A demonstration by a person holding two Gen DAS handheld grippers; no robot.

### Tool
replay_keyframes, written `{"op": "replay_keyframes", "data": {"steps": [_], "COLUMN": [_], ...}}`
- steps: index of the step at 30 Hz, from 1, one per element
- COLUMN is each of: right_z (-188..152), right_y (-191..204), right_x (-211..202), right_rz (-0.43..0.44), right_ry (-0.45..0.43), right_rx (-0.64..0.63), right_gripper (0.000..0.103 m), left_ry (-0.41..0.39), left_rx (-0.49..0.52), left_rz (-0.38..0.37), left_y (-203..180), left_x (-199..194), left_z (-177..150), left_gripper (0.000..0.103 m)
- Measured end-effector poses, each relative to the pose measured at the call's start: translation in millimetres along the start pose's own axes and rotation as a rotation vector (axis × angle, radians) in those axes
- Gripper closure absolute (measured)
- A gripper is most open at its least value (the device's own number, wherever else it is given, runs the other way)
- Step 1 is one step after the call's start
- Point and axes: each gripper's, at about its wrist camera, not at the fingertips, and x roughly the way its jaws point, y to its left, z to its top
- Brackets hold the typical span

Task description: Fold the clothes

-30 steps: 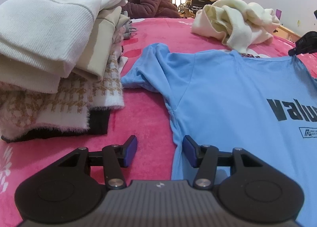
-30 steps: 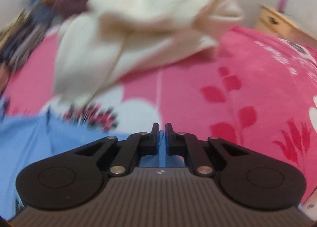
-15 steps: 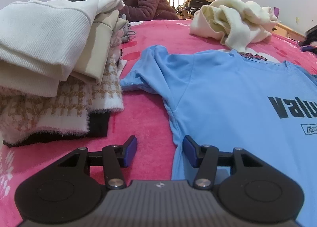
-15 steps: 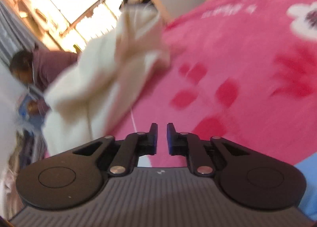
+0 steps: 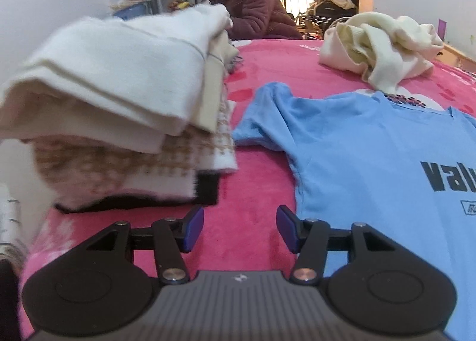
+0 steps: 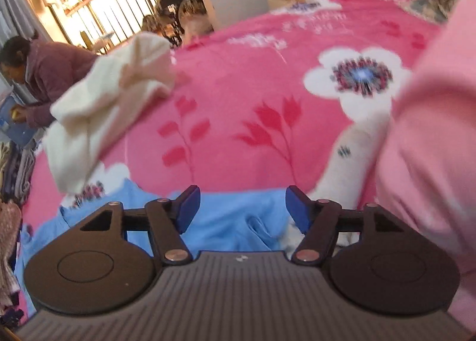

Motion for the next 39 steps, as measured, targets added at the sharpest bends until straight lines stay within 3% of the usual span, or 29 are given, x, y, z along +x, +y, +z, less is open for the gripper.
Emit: {"op": "replay_keyframes", "data": {"steps": [3,9,14,20,22,25,26,28,30,31,33,35,39], "right_z": [-1.9,5.2,20.0,33.3,30.4,23.9,22.7,23.4,24.4,24.2,25.8,28.3,48.5], "right_y": [-6.6,1.3,8.4,12.1,12.8,18.5,20.0,19.3,20.2,21.5,23.9,26.0,28.7], "right_x": [22.6,69.7,97.1,133.6,145.5,150.3,150.7,150.4,148.8,146.4,137.6,127.8,86.2], "right_rz": [0.009,-0.001,-0.037,-0.081,-0.071,-0.063,-0.059,-0.034,-0.005,0.007,0.009,0.017,0.127], "right_ry": [0.032,0.114,0.151,0.294,0.366,0.392,0.397,0.418,0.444,0.449,0.421,0.389,0.274], "right_rx": [0.003,-0.065,-0.207,-0.349,-0.395,-0.497,-0.522,-0.53,-0.537,-0.545,-0.543,-0.536,-0.426], "right_gripper": [0.041,0.05,0.05,0.05,0.051,0.051,0.051,0.062,0.094,0.099,0.102,0.102,0.102], "left_ry": [-0.008,-0.032,-0.052,-0.025,-0.03,-0.032,-0.029,-0.011,0.022,0.048,0.091,0.08,0.102], "left_rx": [0.0,0.138,0.252,0.355,0.408,0.463,0.472,0.484,0.492,0.483,0.454,0.416,0.345], "left_rz": [0.031,-0.199,-0.391,-0.592,-0.631,-0.662,-0.665,-0.662,-0.648,-0.642,-0.635,-0.65,-0.682], "left_y": [-0.8,-109.2,-199.8,-318.2,-352.3,-390.8,-400.4,-415.8,-427.7,-428.7,-427.1,-421.6,-410.6], "left_x": [-15.8,-23.8,-30.3,7.6,15.3,30.6,34.2,43.9,56.2,63.3,76.6,79.7,78.7], "left_z": [1.8,31.4,56.2,74.1,73.0,74.0,73.0,70.8,68.4,66.3,61.5,57.2,61.3], "left_gripper": [0.048,0.048,0.048,0.049,0.049,0.051,0.051,0.052,0.053,0.053,0.053,0.052,0.05]}}
